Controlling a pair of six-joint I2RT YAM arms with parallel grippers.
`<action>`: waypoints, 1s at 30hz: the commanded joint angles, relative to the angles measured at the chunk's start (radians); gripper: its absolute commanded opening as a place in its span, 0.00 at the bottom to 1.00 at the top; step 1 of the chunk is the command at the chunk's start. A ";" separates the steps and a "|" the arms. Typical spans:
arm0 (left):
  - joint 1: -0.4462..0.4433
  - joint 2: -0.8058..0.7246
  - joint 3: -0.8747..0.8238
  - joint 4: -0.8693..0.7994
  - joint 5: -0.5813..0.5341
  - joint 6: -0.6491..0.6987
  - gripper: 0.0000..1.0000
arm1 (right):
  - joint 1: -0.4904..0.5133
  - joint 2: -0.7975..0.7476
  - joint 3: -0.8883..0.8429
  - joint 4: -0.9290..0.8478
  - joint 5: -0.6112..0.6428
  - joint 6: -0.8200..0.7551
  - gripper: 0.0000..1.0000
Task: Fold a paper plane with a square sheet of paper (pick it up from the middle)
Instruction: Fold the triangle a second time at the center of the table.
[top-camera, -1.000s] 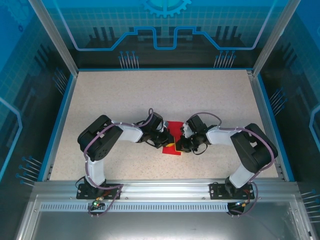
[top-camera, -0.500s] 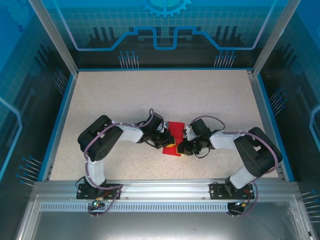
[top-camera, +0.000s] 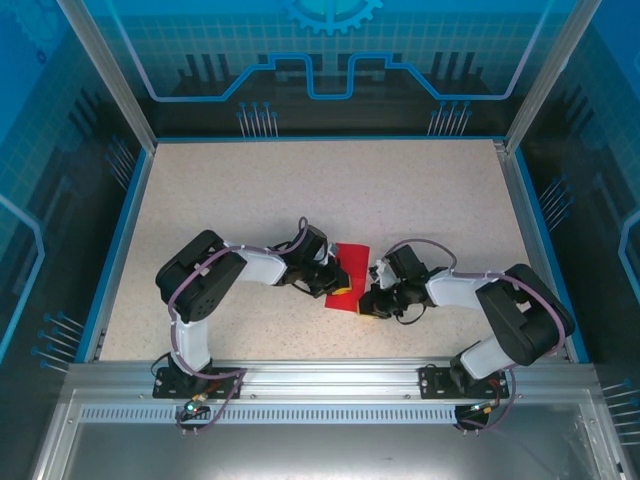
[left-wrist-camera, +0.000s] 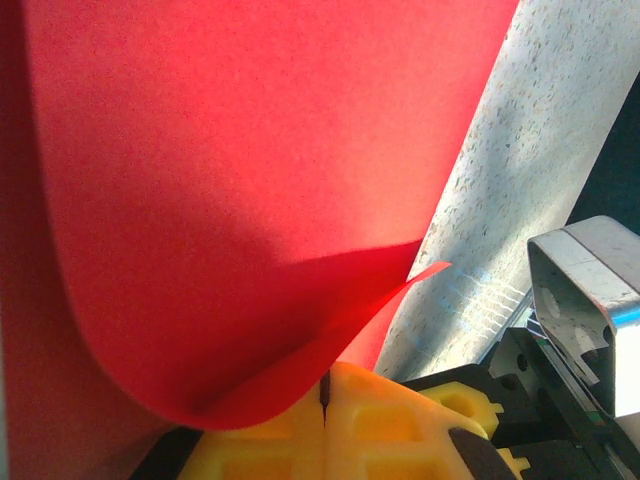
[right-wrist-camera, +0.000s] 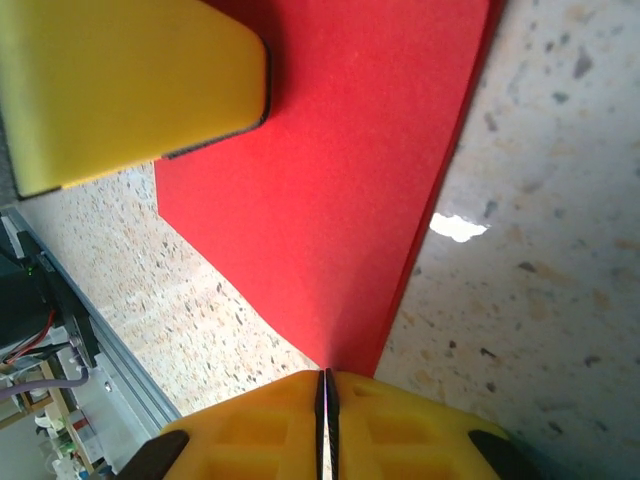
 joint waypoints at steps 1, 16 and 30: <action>-0.006 0.049 -0.005 -0.103 -0.040 0.034 0.00 | -0.018 -0.029 -0.025 -0.089 -0.008 0.012 0.13; -0.006 0.049 0.001 -0.100 -0.029 0.040 0.00 | -0.026 0.011 0.088 -0.014 -0.004 0.062 0.16; -0.006 -0.024 0.023 -0.083 0.001 0.055 0.06 | -0.025 0.115 0.018 -0.041 0.063 0.039 0.09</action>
